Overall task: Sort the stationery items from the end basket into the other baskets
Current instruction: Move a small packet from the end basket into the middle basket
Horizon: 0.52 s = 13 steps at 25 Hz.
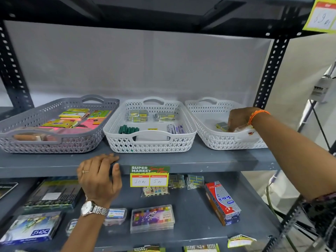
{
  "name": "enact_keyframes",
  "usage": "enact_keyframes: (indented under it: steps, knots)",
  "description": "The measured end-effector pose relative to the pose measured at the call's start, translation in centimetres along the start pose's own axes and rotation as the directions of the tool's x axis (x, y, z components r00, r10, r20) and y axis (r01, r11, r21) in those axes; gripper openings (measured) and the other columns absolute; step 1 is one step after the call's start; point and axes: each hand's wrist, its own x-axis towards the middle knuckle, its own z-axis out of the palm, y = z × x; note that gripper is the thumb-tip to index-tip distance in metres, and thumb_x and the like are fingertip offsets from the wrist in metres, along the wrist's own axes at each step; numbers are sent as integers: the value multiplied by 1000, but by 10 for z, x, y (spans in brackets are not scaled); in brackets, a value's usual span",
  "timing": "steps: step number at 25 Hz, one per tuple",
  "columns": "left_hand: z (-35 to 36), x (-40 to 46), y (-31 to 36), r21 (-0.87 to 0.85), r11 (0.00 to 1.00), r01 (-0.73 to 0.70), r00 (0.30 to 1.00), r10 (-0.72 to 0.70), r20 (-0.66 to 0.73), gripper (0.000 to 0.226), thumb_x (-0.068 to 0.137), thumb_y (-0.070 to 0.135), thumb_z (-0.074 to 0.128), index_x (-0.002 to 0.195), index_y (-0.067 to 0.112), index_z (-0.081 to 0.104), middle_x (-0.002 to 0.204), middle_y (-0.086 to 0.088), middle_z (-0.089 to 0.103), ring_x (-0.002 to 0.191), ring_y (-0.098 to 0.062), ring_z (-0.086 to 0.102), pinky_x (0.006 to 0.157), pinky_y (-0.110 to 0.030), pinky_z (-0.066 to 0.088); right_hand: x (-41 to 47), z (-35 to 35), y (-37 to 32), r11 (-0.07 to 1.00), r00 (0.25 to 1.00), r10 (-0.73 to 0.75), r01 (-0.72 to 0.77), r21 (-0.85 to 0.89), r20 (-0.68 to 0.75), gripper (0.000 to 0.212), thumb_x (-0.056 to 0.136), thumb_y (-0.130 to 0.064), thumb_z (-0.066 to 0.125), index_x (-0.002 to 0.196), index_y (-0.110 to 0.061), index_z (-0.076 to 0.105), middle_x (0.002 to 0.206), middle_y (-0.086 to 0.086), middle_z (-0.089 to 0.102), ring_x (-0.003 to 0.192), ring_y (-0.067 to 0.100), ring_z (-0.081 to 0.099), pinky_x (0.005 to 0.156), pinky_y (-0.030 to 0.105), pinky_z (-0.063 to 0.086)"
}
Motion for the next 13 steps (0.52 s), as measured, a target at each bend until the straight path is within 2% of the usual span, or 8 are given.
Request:
enact_keyframes:
  steps: [1, 4, 6, 8, 10, 11, 13]
  knots:
    - [0, 0, 0, 2, 1000, -3, 1000, 3, 1, 32, 98, 31, 46, 88, 14, 72, 89, -7, 74, 81, -28, 64, 80, -43, 39, -5, -2, -1, 999, 999, -30, 31, 39, -20, 38, 65, -33, 84, 85, -9, 63, 88, 8, 63, 83, 27, 62, 83, 41, 54]
    - [-1, -1, 0, 5, 1000, 0, 1000, 0, 3, 32, 98, 31, 46, 88, 14, 71, 89, -7, 74, 81, -28, 64, 80, -43, 39, -20, -6, -8, 983, 995, -11, 28, 180, -98, 52, 74, -21, 83, 114, 4, 60, 114, 14, 60, 111, 35, 62, 96, 44, 53]
    - [0, -2, -1, 10, 1000, 1, 1000, -1, 6, 32, 98, 31, 46, 88, 14, 71, 89, -7, 74, 81, -28, 63, 80, -43, 39, -15, -7, -7, 927, 996, -8, 40, 373, -87, 47, 81, -10, 77, 119, 14, 61, 121, 26, 64, 110, 39, 65, 93, 49, 55]
    - [1, -1, -1, 8, 1000, 2, 1000, -2, 5, 32, 98, 31, 46, 88, 14, 71, 89, -7, 74, 81, -28, 63, 80, -43, 39, -15, -8, -9, 841, 994, 18, 43, 540, -107, 37, 83, 0, 72, 116, 17, 63, 107, 27, 69, 93, 33, 68, 80, 41, 59]
    - [2, -1, -1, 10, 1000, 13, 1000, -13, 3, 32, 98, 32, 45, 88, 14, 70, 89, -7, 74, 80, -28, 63, 79, -43, 39, -15, -9, -9, 771, 983, 51, 75, 633, -178, 28, 83, 3, 71, 109, 13, 67, 86, 13, 68, 77, 23, 64, 69, 31, 57]
    - [3, -2, -1, 13, 1000, 18, 1000, -18, 3, 32, 98, 33, 45, 88, 15, 70, 89, -6, 74, 79, -29, 63, 79, -43, 39, -14, -10, -9, 744, 972, 61, 108, 660, -229, 22, 82, 2, 73, 103, 8, 70, 82, 10, 68, 74, 21, 63, 67, 30, 57]
    - [2, -2, 0, 4, 1000, 19, 1000, -19, 10, 32, 99, 33, 45, 88, 15, 69, 89, -7, 74, 79, -29, 64, 79, -44, 40, -16, -9, -9, 673, 942, 99, 174, 719, -320, 10, 79, 2, 76, 83, -7, 72, 90, 15, 71, 84, 27, 68, 74, 36, 60]
